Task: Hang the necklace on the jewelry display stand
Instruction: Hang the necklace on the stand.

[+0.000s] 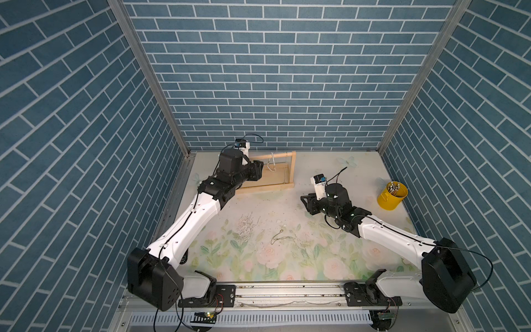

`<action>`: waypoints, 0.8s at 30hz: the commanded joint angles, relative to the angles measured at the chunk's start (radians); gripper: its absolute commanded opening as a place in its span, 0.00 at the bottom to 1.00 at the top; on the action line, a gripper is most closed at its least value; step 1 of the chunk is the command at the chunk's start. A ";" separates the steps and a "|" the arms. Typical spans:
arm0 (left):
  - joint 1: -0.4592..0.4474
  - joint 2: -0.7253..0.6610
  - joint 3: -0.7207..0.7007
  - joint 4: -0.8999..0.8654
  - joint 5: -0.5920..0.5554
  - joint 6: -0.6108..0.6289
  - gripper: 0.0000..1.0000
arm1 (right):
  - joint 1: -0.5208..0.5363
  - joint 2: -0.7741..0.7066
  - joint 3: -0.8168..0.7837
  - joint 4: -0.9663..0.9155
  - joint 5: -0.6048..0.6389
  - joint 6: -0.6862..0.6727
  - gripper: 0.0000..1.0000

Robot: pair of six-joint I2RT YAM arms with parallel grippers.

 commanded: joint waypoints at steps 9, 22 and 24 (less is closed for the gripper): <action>-0.098 -0.278 -0.540 0.021 0.005 -0.127 0.54 | 0.210 0.198 0.031 -0.024 0.028 0.030 0.37; -0.167 -0.470 -0.749 0.028 0.002 -0.271 0.49 | 0.434 0.396 0.192 -0.155 0.144 0.035 0.35; -0.194 -0.459 -0.758 0.028 -0.007 -0.280 0.49 | 0.446 0.432 0.228 -0.177 0.176 0.031 0.33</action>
